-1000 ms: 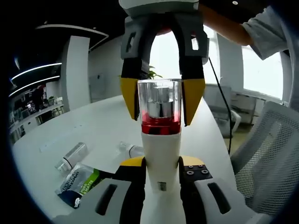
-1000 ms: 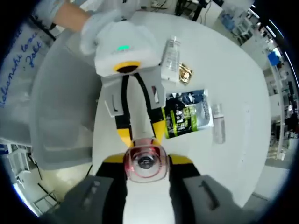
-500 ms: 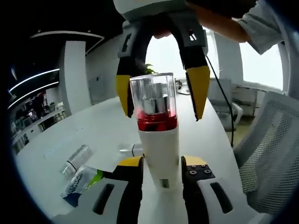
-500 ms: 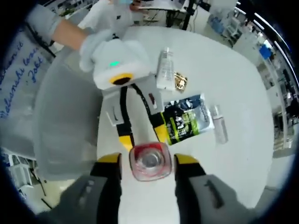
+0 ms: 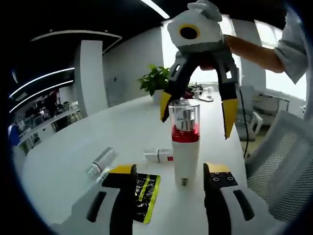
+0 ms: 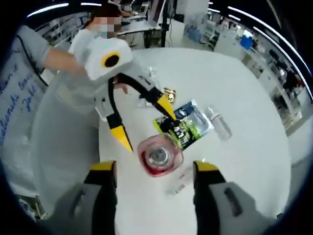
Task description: Arrange the skincare products in the storage area until every visible bottle or jar stands upright without overlapping.
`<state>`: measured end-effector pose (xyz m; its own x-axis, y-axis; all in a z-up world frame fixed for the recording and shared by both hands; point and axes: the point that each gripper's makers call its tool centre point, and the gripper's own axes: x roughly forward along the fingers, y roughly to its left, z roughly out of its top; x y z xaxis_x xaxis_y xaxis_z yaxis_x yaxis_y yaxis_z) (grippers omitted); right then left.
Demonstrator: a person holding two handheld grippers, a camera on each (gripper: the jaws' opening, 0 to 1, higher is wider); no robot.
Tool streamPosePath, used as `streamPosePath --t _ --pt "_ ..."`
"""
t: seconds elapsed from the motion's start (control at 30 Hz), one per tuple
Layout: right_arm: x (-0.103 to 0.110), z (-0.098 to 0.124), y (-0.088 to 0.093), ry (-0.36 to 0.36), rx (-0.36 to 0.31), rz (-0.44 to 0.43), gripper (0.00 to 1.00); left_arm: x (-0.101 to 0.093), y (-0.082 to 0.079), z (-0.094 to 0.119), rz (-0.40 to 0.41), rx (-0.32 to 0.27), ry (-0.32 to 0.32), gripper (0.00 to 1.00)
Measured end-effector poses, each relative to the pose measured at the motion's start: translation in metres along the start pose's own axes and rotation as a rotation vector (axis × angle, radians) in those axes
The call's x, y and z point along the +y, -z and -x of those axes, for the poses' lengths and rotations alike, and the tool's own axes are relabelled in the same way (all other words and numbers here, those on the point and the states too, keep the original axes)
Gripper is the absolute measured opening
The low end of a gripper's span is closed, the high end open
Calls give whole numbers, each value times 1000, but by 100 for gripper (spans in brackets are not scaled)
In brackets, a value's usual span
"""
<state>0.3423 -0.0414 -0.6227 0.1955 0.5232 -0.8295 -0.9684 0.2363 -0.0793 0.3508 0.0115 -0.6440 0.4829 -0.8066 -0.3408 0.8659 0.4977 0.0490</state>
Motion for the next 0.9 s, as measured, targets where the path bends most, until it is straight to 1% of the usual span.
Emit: streamPosePath --t 0.03,0.07,0.13,0.2,0.23,0.27,0.33,0.4,0.43,0.53,0.57,0.67,0.73,0.77,0.8,0.83,0.9 --pt "-2 1 0 18 -15 -20 66 1 1 2 2 6 -4 59" --pt "-2 3 -1 41 -40 -42 67 4 3 7 12 25 -15 62" --pt "1 5 -1 70 -78 -83 70 7 5 17 29 40 -28 67" --pt "2 6 3 96 -90 -112 74 10 6 23 44 44 -40 69" --pt "3 6 5 102 -90 -127 75 11 10 28 69 64 -43 71" --pt "7 5 8 114 -92 -141 78 11 13 31 76 82 -40 75" --pt "10 4 10 138 -99 -165 80 14 19 39 63 109 -49 80" --pt "15 4 10 159 -115 -185 84 17 22 49 64 123 -59 83" --pt "16 5 8 181 -130 -200 86 18 24 56 70 137 -61 84" --pt "19 5 5 221 -156 -225 91 23 28 70 91 159 -69 93" --pt "21 6 2 246 -171 -235 92 26 31 76 102 163 -73 94" --pt "26 5 0 268 -173 -240 99 31 36 87 127 178 -86 97" --pt "29 4 0 288 -167 -242 99 33 39 97 129 183 -93 97" --pt "28 5 -2 317 -177 -247 99 35 41 101 126 187 -101 97" --pt "27 6 -3 331 -183 -260 99 38 42 108 118 190 -118 97" --pt "24 9 -6 367 -205 -276 99 39 44 112 117 193 -123 97" --pt "24 11 -9 397 -222 -290 100 43 47 122 117 208 -130 97"
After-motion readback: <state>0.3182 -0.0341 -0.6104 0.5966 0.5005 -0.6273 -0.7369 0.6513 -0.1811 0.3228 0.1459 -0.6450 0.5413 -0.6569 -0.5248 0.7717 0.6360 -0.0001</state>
